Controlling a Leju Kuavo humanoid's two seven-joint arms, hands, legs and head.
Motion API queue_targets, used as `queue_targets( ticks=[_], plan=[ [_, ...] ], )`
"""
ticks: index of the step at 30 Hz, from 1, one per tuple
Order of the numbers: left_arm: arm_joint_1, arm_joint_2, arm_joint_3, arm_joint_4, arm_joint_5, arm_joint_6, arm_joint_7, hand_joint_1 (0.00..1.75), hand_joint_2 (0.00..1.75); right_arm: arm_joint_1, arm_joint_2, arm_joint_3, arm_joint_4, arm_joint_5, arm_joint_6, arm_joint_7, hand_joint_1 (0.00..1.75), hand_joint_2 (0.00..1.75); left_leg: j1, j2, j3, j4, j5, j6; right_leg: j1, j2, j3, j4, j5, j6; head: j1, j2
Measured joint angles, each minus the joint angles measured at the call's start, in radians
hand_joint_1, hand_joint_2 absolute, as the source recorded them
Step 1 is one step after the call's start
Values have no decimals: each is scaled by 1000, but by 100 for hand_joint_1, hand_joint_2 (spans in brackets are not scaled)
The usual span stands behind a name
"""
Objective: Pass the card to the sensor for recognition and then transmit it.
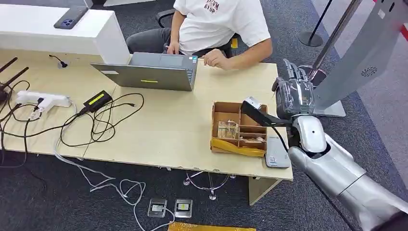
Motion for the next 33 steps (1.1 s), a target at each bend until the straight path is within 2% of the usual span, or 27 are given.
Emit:
queue_targets(
  ticks=[5,9,15,26,33],
  plan=[
    [2,-3,14,2,-24,0,-15,0,0,96,-42,-47,-45,-12,-69,27,175,175,0,0,0,0,-1,-1,0,0,0,0,0,0,0,0],
    [7,-9,50,2,-39,0,-19,0,0,181,-101,-114,-79,-57,-117,48,175,175,0,0,0,0,-1,-1,0,0,1,-1,0,0,0,0],
    [13,-14,94,3,-43,0,-19,0,0,307,-153,-201,-81,-85,-164,41,175,175,0,0,0,0,-1,-1,0,0,1,-1,0,0,0,0],
    [14,-25,134,6,-78,0,-19,0,0,437,-179,-261,-91,-80,-170,27,175,175,0,0,0,0,-1,-1,0,0,1,-1,0,0,0,0],
    [15,-26,138,7,-77,0,-16,0,0,469,-174,-275,-99,-58,-138,4,175,175,0,0,0,0,-1,-1,0,0,1,-1,0,0,0,0]
  ],
)
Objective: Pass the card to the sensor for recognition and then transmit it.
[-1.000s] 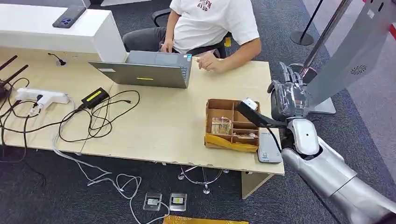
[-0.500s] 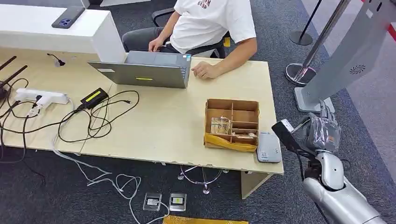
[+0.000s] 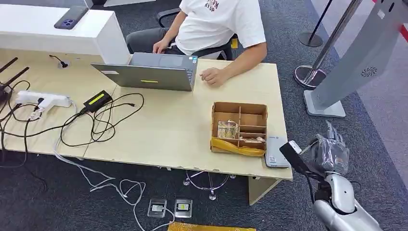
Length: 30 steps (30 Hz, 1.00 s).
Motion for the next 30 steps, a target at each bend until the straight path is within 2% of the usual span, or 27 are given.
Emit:
queue_targets(
  ticks=[14,30],
  plan=[
    [-1,0,-3,0,47,0,8,0,0,6,52,-1,19,-24,19,-67,175,175,0,0,0,0,0,0,0,0,0,0,0,0,0,0],
    [-1,0,-9,0,83,0,9,0,0,5,92,-3,77,-51,18,-97,175,175,0,0,0,0,0,0,0,0,0,0,0,0,0,0]
  ],
)
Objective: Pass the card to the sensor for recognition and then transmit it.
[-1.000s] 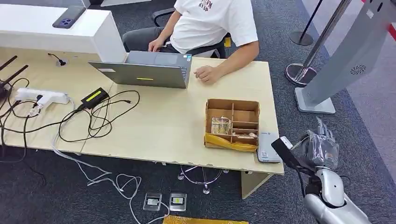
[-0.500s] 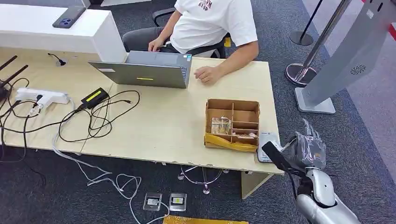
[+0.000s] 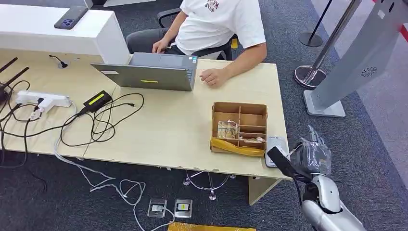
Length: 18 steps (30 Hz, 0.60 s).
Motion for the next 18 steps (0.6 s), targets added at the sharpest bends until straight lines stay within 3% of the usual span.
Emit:
queue_targets(
  ticks=[18],
  plan=[
    [-1,0,-7,0,21,-1,-1,0,0,0,70,4,68,-24,-18,-41,175,175,1,1,1,0,0,0,1,0,1,0,0,0,0,0]
  ],
)
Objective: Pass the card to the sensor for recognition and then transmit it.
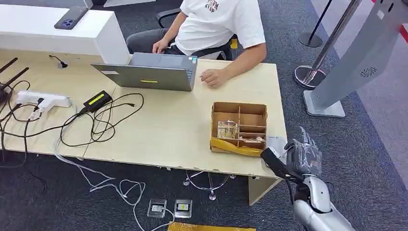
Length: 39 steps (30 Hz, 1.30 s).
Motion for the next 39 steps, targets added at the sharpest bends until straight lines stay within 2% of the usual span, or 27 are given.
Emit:
queue_targets(
  ticks=[10,16,23,28,35,39],
  plan=[
    [-1,2,-23,0,19,1,0,0,0,-7,16,0,23,0,-23,-5,175,175,0,0,0,0,0,0,0,0,1,0,0,0,0,0],
    [-3,3,-45,0,17,1,-2,0,0,-52,-9,-4,-1,63,-23,68,175,175,0,0,0,0,0,0,0,0,0,0,0,0,0,0],
    [-3,5,-50,0,-12,1,-5,0,0,-197,-59,-18,-88,141,67,131,175,175,0,0,0,0,0,0,0,0,0,0,0,0,0,0],
    [-4,5,-51,0,-52,1,-8,0,0,-319,-83,-15,-138,168,134,153,175,175,0,0,0,0,0,0,0,0,0,0,0,0,0,0],
    [-7,7,-63,0,-85,0,21,0,0,-449,-75,2,-156,174,210,151,175,175,0,0,-1,0,0,0,0,0,0,1,0,0,0,0],
    [-19,11,-90,-6,-82,-2,40,0,0,-507,-29,35,-119,137,232,115,175,175,0,0,-1,0,0,0,0,0,0,1,0,0,0,0]
  ],
)
